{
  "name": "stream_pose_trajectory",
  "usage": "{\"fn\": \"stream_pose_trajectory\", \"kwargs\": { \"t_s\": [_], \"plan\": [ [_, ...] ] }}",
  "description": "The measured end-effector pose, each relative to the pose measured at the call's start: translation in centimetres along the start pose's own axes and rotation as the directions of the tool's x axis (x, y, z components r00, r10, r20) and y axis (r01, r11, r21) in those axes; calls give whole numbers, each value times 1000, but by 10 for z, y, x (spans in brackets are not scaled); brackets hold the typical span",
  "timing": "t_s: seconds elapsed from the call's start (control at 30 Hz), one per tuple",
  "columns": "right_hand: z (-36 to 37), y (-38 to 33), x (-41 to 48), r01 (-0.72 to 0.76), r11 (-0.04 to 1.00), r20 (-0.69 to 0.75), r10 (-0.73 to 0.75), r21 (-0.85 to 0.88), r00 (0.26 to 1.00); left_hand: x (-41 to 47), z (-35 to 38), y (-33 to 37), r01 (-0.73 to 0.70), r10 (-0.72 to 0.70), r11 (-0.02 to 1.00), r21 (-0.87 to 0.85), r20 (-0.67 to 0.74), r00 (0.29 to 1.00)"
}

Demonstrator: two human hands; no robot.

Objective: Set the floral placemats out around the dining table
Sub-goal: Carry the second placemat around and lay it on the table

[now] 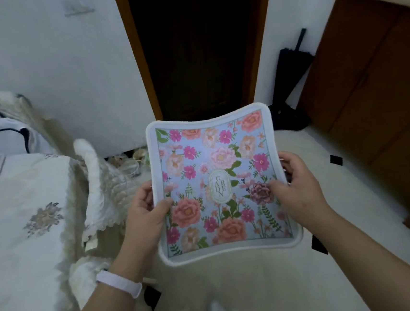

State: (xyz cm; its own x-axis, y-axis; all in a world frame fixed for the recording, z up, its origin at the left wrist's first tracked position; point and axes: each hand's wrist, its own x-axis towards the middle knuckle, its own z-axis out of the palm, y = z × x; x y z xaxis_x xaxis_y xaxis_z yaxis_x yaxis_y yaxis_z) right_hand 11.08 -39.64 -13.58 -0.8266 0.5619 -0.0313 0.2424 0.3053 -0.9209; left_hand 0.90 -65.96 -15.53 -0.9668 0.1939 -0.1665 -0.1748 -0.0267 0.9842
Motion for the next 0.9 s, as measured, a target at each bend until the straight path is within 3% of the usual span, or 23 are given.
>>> {"fn": "stream_pose_trajectory", "kwargs": {
  "t_s": [0.23,0.47,0.7,0.9],
  "plan": [
    [60,-33,60,43,999,54,-43,15,998,58,-45,11,-21,14,997,-67,-109,994],
    [135,-64,113,92,995,239,-97,33,966,83,-96,7,-50,21,995,-87,-314,949],
    [214,-81,177,141,988,455,-156,67,877,113,-134,3,-39,-10,996,-80,-538,843],
    [274,-107,250,159,977,631,-214,143,746,157,-135,10,-14,-52,996,-88,-701,711]
  ]
}}
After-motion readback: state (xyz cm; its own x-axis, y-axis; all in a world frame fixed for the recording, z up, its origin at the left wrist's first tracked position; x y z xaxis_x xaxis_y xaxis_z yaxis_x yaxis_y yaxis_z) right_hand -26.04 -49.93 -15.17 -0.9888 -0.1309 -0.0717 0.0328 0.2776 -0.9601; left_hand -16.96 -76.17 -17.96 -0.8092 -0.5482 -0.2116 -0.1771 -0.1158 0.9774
